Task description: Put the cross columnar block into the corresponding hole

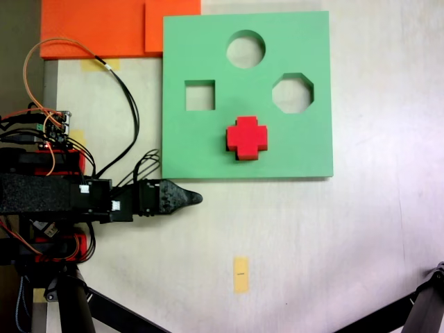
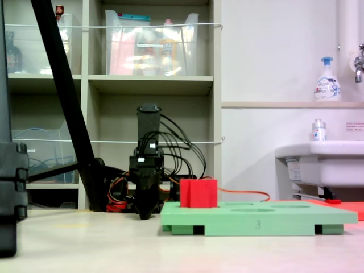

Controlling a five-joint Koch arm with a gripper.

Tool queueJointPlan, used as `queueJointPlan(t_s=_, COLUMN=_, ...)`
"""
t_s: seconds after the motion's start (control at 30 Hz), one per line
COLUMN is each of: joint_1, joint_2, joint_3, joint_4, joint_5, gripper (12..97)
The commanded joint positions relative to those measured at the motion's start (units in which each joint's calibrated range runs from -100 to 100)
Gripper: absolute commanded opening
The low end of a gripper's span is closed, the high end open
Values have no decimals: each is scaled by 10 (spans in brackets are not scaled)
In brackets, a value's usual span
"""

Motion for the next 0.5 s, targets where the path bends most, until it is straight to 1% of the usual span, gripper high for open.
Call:
queueJointPlan(t_s=0.0, joint_1=-2, joint_2=-4, joint_3=-11, joint_4=-52, joint_5=1, gripper=461)
queueJointPlan(t_s=0.07, joint_1=-4, joint_2=-4, joint_3=-11, joint_4=-54, joint_5=0, gripper=499)
queueJointPlan(t_s=0.47, joint_1=-5, joint_2=-4, joint_3=-11, joint_4=-54, joint_5=0, gripper=499)
